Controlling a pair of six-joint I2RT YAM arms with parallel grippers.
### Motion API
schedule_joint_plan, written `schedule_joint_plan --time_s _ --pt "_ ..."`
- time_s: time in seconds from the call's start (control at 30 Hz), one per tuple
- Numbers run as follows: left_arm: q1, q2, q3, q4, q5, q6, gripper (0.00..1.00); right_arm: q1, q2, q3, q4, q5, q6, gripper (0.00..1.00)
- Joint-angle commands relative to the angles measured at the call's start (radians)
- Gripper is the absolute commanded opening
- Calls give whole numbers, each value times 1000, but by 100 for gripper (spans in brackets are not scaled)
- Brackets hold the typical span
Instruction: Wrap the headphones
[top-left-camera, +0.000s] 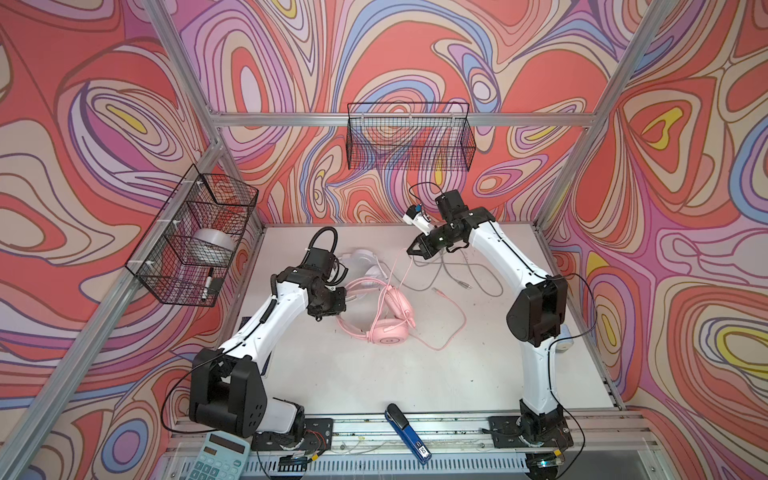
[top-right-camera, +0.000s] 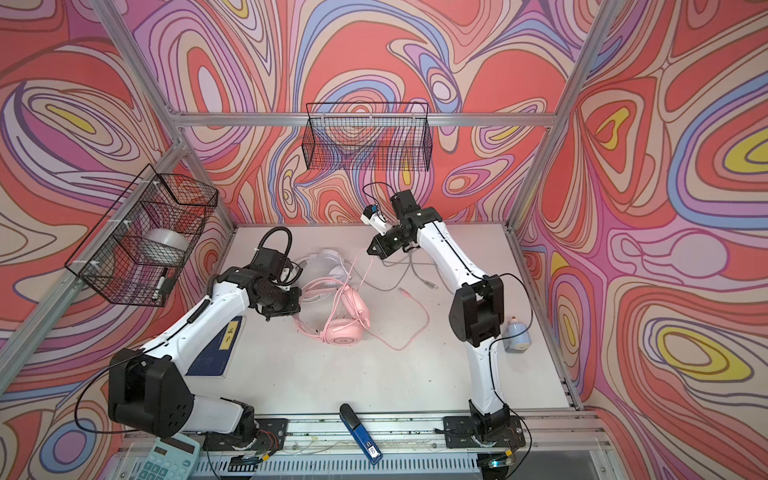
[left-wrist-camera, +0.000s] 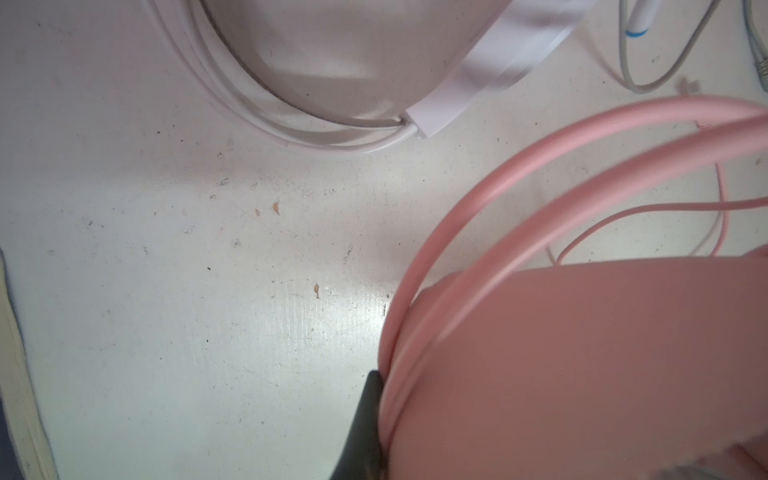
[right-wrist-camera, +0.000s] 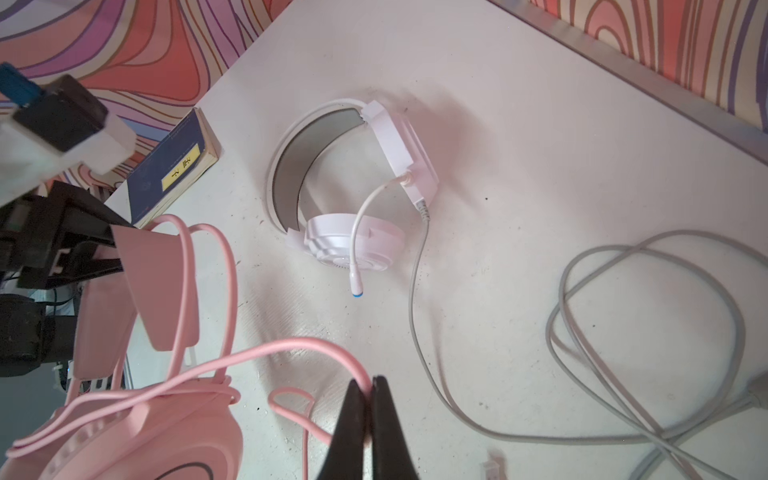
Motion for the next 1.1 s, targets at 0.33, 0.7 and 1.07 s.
schedule_joint_plan --time_s 0.33,0.7,1.07 --pt "-5 -70 -11 12 104 13 0 -18 19 -206 131 79 113 13" --pt "0 -95 -32 46 155 -20 0 -32 -101 -433 282 114 183 43" --pt "12 -94 -28 78 193 -52 0 -44 -306 -749 477 81 283 52"
